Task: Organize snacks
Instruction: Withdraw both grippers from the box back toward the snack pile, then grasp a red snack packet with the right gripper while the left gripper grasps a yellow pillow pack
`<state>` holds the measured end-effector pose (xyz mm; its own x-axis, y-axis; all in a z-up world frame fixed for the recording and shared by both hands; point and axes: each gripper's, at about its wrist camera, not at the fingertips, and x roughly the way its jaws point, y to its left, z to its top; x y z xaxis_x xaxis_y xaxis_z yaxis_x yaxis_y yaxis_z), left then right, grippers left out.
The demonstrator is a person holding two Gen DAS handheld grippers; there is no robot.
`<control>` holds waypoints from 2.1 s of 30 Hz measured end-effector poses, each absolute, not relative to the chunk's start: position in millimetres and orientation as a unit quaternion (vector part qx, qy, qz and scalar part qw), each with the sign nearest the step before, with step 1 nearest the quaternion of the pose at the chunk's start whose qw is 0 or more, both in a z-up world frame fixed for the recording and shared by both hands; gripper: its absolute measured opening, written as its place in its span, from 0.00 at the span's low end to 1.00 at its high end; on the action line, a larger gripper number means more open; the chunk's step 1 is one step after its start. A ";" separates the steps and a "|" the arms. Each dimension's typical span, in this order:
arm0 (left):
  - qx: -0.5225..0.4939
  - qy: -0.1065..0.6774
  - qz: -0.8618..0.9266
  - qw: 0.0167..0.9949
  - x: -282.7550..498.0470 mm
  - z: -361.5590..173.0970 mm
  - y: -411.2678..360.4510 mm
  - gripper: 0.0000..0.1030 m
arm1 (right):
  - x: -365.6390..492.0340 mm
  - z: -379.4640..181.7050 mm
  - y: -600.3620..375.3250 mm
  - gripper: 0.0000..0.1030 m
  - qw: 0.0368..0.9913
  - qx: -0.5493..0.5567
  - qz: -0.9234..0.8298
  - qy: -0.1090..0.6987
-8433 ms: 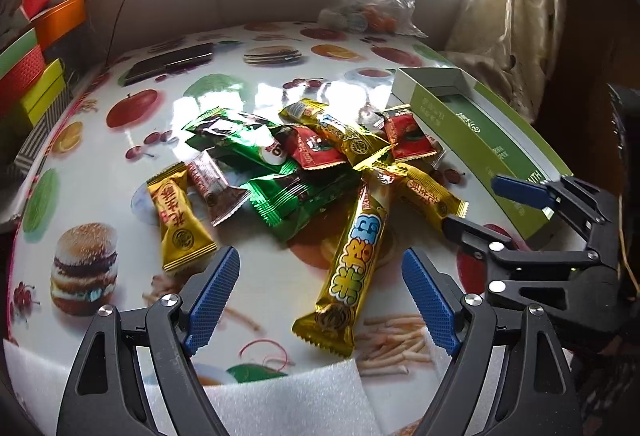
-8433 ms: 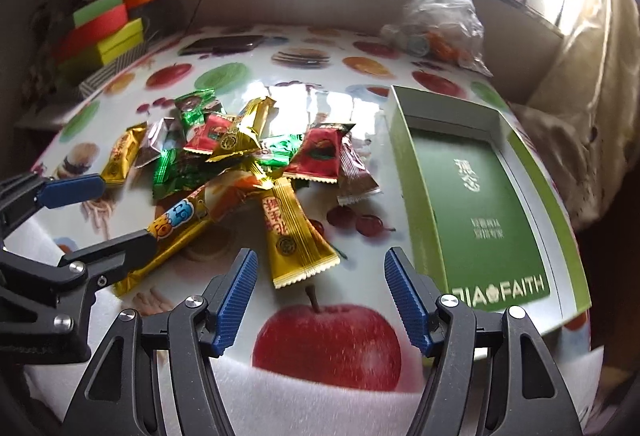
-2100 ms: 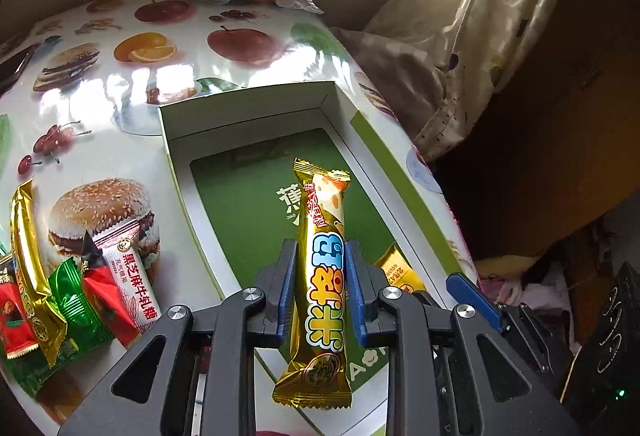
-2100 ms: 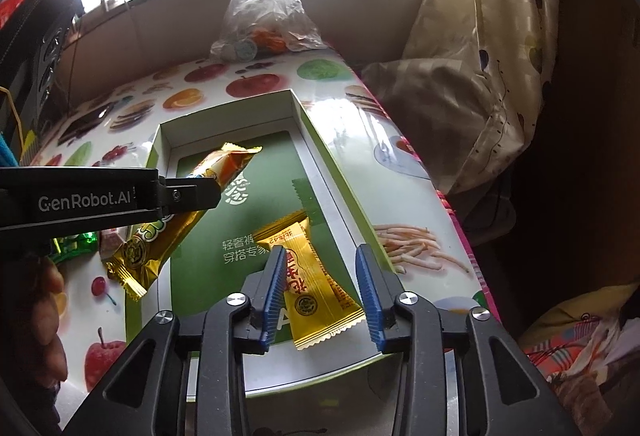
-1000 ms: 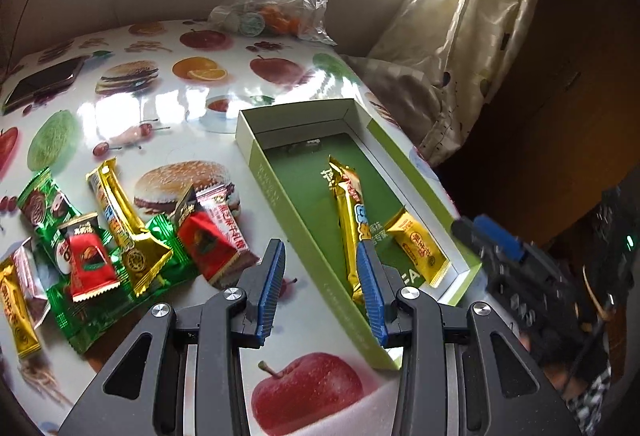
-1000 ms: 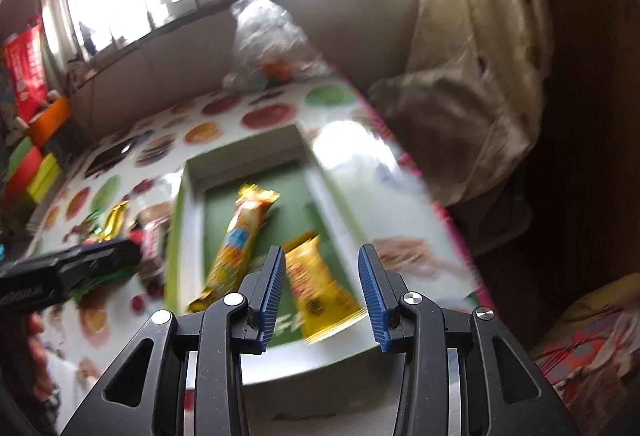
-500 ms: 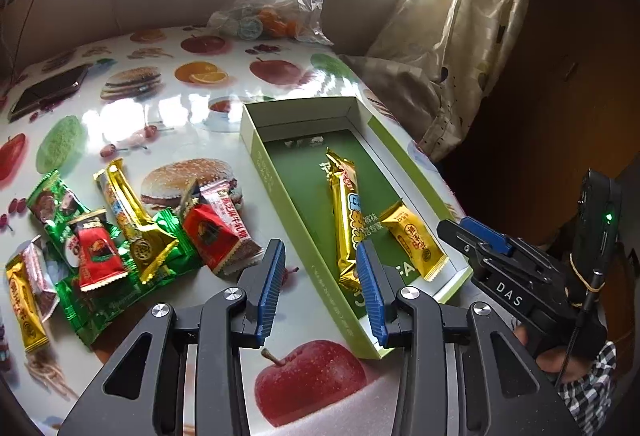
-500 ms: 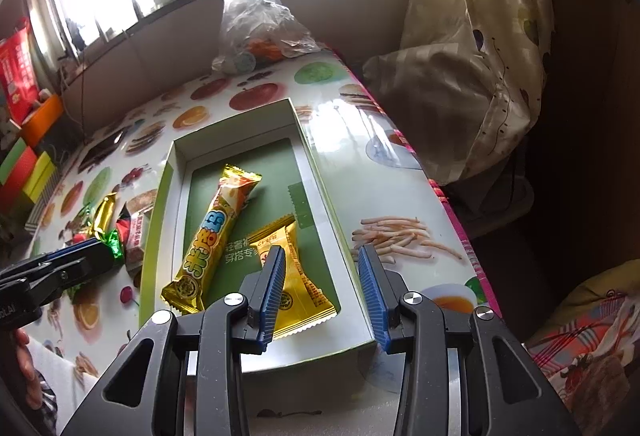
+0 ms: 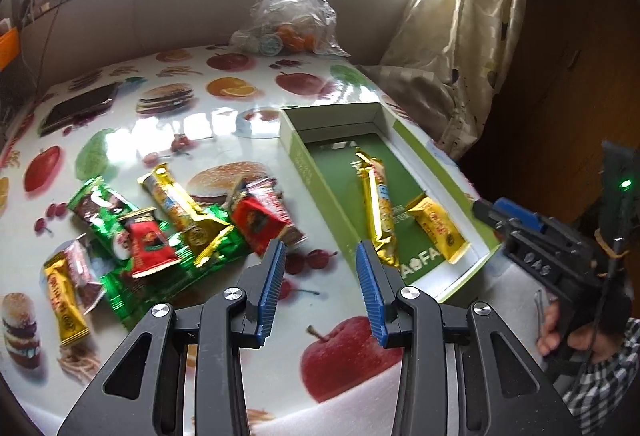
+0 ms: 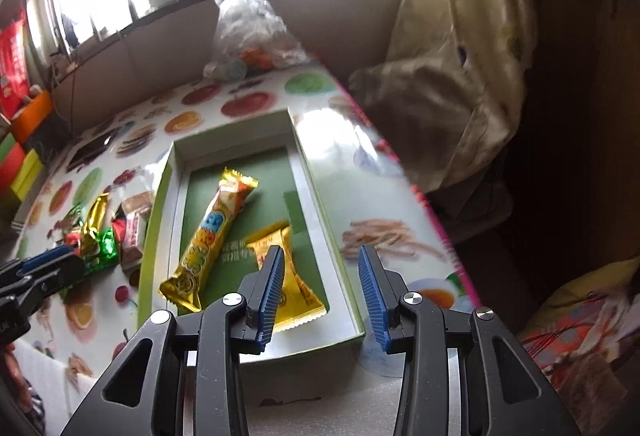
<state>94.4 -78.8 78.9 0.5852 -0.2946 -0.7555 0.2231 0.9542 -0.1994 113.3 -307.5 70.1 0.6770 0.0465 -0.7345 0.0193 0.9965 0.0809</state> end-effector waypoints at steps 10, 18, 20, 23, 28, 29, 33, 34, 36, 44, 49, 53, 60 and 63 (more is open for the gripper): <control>-0.024 0.421 -0.106 0.901 75.4 75.9 -55.2 0.37 | 91.9 94.6 -259.9 0.37 0.929 0.037 0.063 0.364; -0.019 0.416 -0.076 0.906 62.5 74.6 -36.2 0.37 | 82.8 90.9 -217.0 0.41 0.924 0.023 0.107 0.366; -0.021 0.416 -0.069 0.907 60.9 73.8 -28.8 0.37 | 81.5 88.9 -207.3 0.42 0.923 0.023 0.115 0.367; -0.031 0.417 -0.060 0.906 58.9 71.1 -14.4 0.37 | 81.8 84.9 -191.0 0.44 0.919 0.016 0.129 0.371; -0.048 0.426 -0.026 0.903 57.0 60.3 18.1 0.37 | 85.8 76.3 -165.1 0.48 0.913 0.003 0.150 0.380; -0.055 0.426 -0.017 0.903 56.5 58.5 25.6 0.37 | 86.7 74.0 -160.1 0.48 0.911 0.001 0.153 0.383; -0.066 0.428 0.004 0.901 55.4 51.8 48.8 0.37 | 91.5 64.9 -144.3 0.48 0.905 -0.002 0.167 0.391; -0.071 0.430 0.009 0.900 55.2 49.8 54.8 0.37 | 92.9 62.4 -139.6 0.48 0.904 -0.007 0.170 0.393; -0.078 0.431 0.019 0.899 54.0 47.2 64.3 0.37 | 95.1 59.6 -134.0 0.48 0.902 -0.014 0.173 0.395; -0.105 0.441 0.031 0.891 52.8 33.4 97.8 0.37 | 103.6 52.6 -111.7 0.48 0.894 -0.037 0.193 0.404; -0.122 0.447 0.019 0.886 55.6 27.9 110.4 0.37 | 110.0 53.1 -98.1 0.48 0.890 -0.046 0.207 0.403; -0.132 0.451 0.027 0.882 61.3 23.9 115.6 0.38 | 118.5 55.2 -83.5 0.48 0.887 -0.054 0.223 0.400; -0.143 0.454 0.029 0.879 73.4 20.6 120.2 0.38 | 134.0 55.7 -60.1 0.48 0.882 -0.057 0.247 0.398; -0.146 0.459 0.037 0.876 78.6 17.3 123.5 0.38 | 139.7 52.8 -51.5 0.48 0.876 -0.060 0.257 0.403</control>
<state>78.6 123.5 17.3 0.5762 -0.0688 -0.8144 -0.1988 0.9547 -0.2213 139.7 -51.5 52.8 0.5432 0.4017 -0.7373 -0.4983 0.8610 0.1020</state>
